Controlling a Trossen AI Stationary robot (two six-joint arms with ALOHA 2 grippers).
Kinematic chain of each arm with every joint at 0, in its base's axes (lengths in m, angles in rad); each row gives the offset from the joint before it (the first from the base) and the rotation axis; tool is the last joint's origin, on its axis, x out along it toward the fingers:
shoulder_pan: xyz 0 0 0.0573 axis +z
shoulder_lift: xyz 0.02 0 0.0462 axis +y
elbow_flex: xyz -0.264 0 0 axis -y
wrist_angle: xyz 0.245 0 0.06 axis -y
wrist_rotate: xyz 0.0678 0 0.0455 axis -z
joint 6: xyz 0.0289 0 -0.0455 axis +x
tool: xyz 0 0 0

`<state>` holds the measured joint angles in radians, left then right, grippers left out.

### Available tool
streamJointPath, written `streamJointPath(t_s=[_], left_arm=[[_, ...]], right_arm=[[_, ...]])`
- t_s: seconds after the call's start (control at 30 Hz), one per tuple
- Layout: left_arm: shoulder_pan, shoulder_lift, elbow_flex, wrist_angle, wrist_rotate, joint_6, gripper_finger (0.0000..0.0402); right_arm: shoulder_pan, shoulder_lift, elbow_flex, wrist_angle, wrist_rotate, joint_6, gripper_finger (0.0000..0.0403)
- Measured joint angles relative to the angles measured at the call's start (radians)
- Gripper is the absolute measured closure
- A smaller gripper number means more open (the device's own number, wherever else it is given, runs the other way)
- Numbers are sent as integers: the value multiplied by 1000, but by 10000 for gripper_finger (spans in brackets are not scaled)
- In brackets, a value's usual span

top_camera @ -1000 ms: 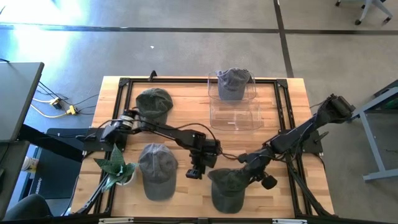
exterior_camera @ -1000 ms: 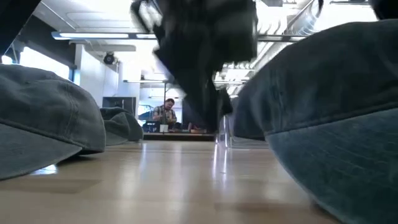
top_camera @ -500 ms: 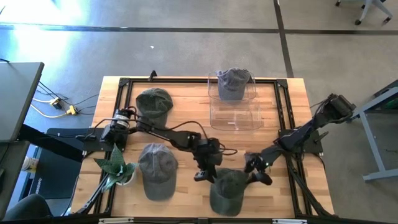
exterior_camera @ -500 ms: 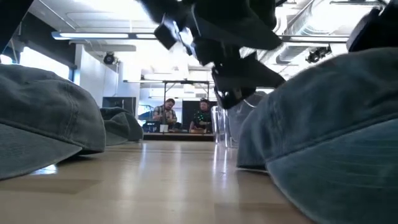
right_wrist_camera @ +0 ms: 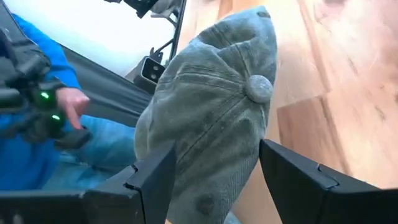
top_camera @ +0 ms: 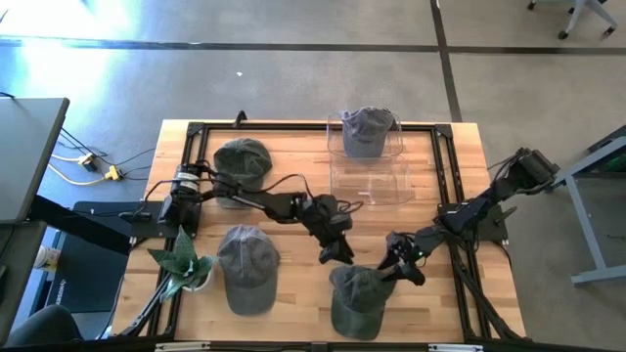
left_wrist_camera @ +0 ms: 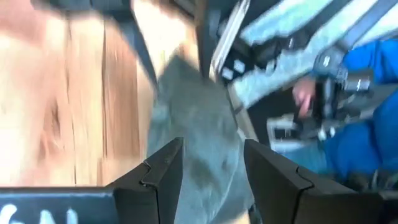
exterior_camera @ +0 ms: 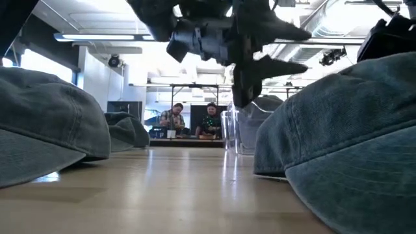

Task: Pick & Place hat
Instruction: Put the bottom black cap into the bottom transparent bin

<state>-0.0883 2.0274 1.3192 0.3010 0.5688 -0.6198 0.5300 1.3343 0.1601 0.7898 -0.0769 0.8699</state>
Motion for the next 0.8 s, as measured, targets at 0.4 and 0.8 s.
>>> streamJointPath(t_s=[0.4, 0.8], left_arm=[[-12, 158, 33, 224, 138, -225, 176], [-26, 187, 103, 297, 230, -180, 95]], right_arm=[[-46, 143, 3, 157, -148, 144, 180], [-53, 161, 4, 446, -143, 112, 212]])
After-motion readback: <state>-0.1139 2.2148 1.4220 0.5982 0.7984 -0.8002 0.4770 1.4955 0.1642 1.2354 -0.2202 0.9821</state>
